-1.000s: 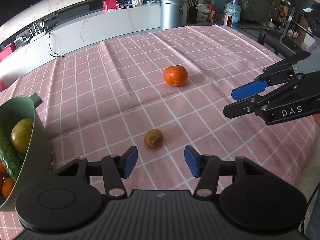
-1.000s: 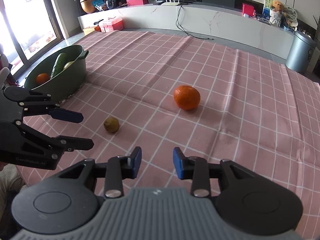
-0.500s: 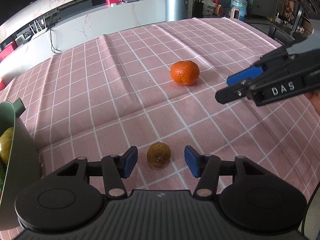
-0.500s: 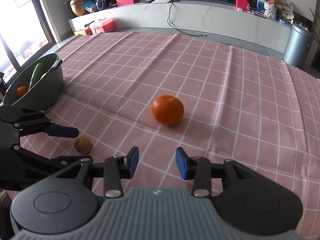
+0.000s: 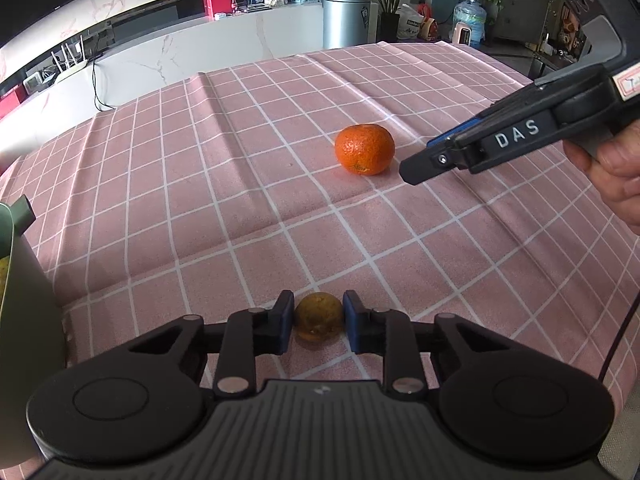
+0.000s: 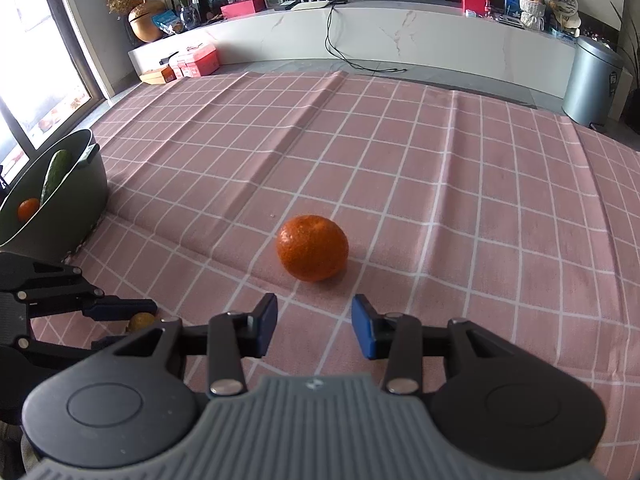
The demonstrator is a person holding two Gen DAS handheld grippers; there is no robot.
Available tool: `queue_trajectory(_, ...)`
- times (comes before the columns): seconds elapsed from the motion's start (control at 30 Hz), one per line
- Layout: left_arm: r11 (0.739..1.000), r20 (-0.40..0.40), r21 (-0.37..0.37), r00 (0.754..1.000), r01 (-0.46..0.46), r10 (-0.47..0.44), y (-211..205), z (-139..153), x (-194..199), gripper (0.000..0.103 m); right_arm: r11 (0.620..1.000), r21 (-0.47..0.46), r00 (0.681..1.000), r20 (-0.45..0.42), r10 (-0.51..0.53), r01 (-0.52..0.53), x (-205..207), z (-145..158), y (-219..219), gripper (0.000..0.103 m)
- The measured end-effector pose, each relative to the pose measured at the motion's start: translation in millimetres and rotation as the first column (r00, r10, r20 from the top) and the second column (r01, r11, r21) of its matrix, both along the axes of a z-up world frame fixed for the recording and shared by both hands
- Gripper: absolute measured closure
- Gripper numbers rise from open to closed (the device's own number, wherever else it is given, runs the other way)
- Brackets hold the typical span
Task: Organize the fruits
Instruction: 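Grasp the kiwi with the left tool while the right tool grasps the orange, then carry the kiwi and orange over the colander and release them inside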
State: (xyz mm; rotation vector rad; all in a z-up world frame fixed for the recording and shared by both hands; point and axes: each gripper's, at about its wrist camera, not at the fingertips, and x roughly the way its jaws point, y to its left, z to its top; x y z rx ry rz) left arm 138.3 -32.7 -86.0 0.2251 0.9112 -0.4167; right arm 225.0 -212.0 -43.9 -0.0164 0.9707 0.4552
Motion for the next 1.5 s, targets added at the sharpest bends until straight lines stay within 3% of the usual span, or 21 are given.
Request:
queue_trajectory(0.17,1.0,-0.008,-0.01,1.0,0.005,-0.005,4,1,-3,0.074,1.0,0.004,1.0,0.01,-0.009,0.009,9,1,6,0.063)
queue_trajectory(0.4,1.0,-0.004,-0.022,1.0,-0.011,0.011,18,9,-9,0.074,1.0,0.005,1.0,0.011,-0.026,0.026,30,-6,25,0.05)
queue_trajectory(0.43,1.0,0.001,-0.023,1.0,-0.015,0.015,21,12,-10,0.074,1.0,-0.006,0.999,0.015,-0.028,0.028,33,-7,28,0.058)
queue_trajectory(0.57,0.998,0.033,-0.042,0.999,-0.039,0.04,41,33,-15,0.074,0.999,-0.027,0.999,0.003,-0.034,0.034,43,-5,37,0.062)
queue_trajectory(0.67,0.995,0.071,-0.069,0.995,-0.069,0.074,64,58,-19,0.074,1.0,0.011,1.0,0.004,-0.013,0.013,43,10,50,0.063)
queue_trajectory(0.83,0.991,0.161,-0.022,0.978,-0.132,0.134,110,96,-24,0.074,0.993,0.053,0.991,0.087,0.103,-0.108,34,60,106,0.063)
queue_trajectory(1.07,0.973,0.167,0.015,0.96,-0.23,0.224,178,113,-28,0.074,0.956,0.035,0.948,0.148,0.283,-0.291,9,107,205,0.063)
queue_trajectory(1.27,0.962,0.118,-0.013,0.955,-0.274,0.273,217,103,-27,0.074,0.928,-0.03,0.92,0.116,0.373,-0.372,-13,101,265,0.063)
queue_trajectory(1.5,0.963,0.065,0.023,0.962,-0.268,0.266,229,82,-19,0.073,0.919,-0.122,0.922,0.052,0.383,-0.375,-21,76,303,0.063)
